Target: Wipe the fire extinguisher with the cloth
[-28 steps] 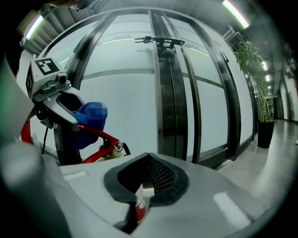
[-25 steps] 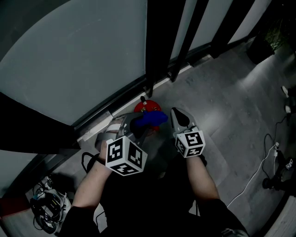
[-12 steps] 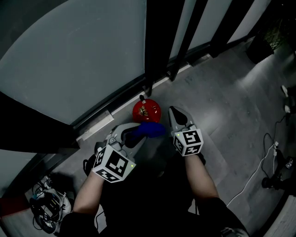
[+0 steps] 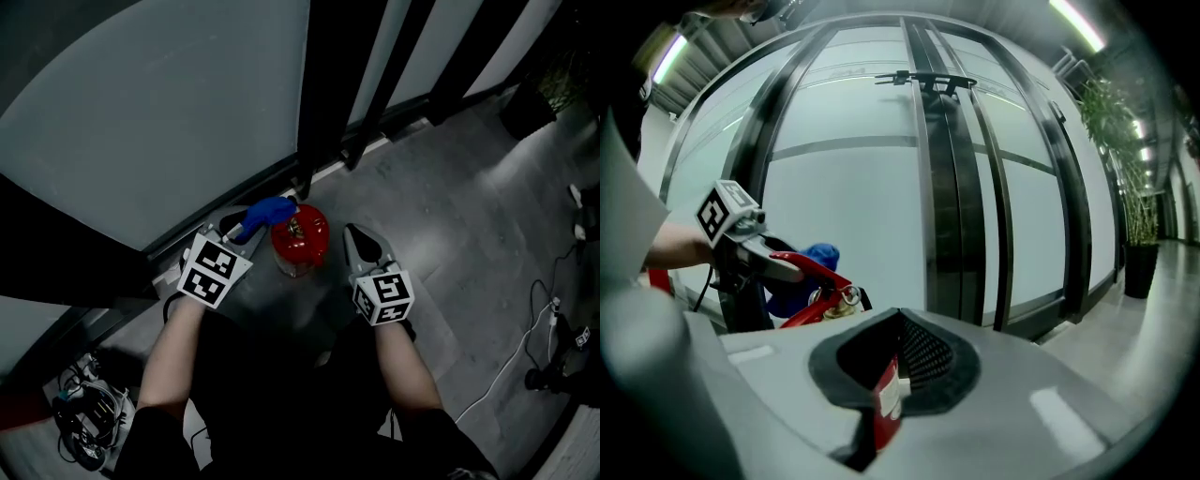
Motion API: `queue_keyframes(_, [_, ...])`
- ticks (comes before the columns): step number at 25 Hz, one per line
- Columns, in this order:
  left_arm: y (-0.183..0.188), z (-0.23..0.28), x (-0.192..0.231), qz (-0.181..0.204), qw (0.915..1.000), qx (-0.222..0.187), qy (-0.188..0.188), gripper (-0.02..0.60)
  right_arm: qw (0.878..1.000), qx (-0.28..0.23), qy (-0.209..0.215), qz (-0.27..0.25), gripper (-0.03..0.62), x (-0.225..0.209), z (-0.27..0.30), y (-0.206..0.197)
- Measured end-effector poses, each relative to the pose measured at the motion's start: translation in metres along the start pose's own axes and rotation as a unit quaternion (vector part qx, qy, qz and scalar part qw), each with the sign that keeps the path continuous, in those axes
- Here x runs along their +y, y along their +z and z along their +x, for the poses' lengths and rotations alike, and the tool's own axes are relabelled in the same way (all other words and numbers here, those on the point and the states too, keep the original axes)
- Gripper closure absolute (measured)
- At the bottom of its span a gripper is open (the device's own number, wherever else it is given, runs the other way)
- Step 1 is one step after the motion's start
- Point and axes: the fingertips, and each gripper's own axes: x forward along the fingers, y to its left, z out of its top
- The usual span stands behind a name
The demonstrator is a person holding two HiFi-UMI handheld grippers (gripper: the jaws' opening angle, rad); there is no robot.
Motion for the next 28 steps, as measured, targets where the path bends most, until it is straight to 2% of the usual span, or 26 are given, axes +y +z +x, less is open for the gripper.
queue_keyframes(3, [-0.031,0.031,0.013,0.012,0.9963,0.084,0.007,0.454,1.0,0.005,0.002,-0.008,0.591,0.004,-0.001,-0.001])
queue_keyframes(6, [-0.045,0.048,0.009,0.058,0.9885,0.14,-0.009,0.454,1.0,0.009,0.003,-0.012,0.591,0.006,-0.003,-0.001])
queue_keyframes(11, [-0.044,0.057,-0.002,0.105,0.9815,0.155,-0.039,0.454,1.0,0.014,-0.001,-0.017,0.591,0.005,-0.007,-0.002])
queue_keyframes(14, [-0.041,0.051,-0.007,0.173,0.9723,0.154,-0.032,0.454,1.0,0.016,0.002,-0.021,0.591,0.008,-0.007,-0.002])
queue_keyframes(16, [-0.041,0.045,-0.015,0.199,0.9676,0.152,-0.031,0.454,1.0,0.018,0.006,-0.025,0.591,0.01,-0.006,-0.002])
queue_keyframes(19, [-0.043,0.037,-0.023,0.186,0.9711,0.146,-0.031,0.454,0.999,0.019,0.011,-0.029,0.591,0.014,-0.003,-0.002])
queue_keyframes(25, [-0.051,0.024,-0.033,0.1,0.9853,0.137,-0.019,0.454,0.999,0.02,0.021,-0.04,0.591,0.024,0.004,-0.003])
queue_keyframes(28, [-0.057,0.018,-0.04,0.092,0.9866,0.135,-0.011,0.454,0.999,0.018,0.026,-0.045,0.591,0.03,0.006,-0.004])
